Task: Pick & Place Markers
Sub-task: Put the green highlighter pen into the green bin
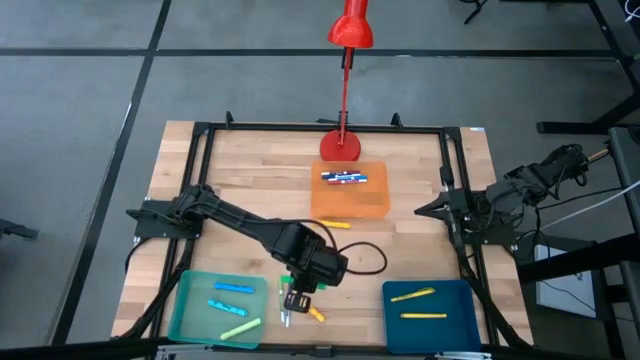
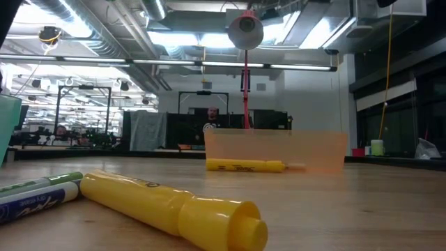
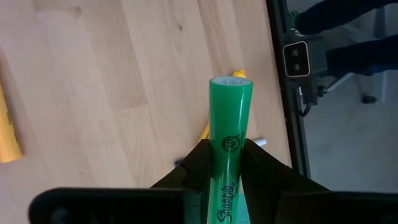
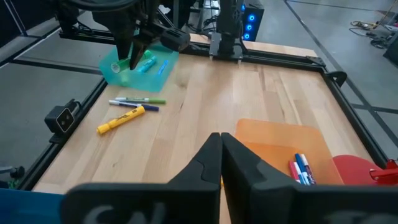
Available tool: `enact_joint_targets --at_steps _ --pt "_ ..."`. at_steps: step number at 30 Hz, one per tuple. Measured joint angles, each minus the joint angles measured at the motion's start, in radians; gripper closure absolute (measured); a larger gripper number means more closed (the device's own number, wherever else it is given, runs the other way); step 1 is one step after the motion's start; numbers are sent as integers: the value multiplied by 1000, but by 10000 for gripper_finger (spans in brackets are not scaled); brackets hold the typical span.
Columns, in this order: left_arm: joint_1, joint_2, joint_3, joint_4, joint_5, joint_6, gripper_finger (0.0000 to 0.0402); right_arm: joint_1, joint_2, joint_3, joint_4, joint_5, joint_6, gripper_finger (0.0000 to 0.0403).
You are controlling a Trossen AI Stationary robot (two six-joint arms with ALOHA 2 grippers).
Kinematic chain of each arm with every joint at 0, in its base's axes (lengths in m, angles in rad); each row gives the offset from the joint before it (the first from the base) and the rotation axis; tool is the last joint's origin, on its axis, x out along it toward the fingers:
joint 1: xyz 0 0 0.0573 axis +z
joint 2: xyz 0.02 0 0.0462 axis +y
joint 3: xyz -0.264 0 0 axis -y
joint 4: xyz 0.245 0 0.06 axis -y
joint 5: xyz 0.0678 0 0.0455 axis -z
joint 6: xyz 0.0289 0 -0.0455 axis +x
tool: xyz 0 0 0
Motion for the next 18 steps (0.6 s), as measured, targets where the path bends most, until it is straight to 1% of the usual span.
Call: enact_joint_targets --at_steps 5,9,18 --pt "-5 0 0 0 1 -1 344 0 0 0 0 0 5 384" --pt "-5 0 0 0 1 0 344 0 0 0 0 0 4 380" --pt "-5 0 0 -1 -2 15 344 0 0 0 0 0 7 396"
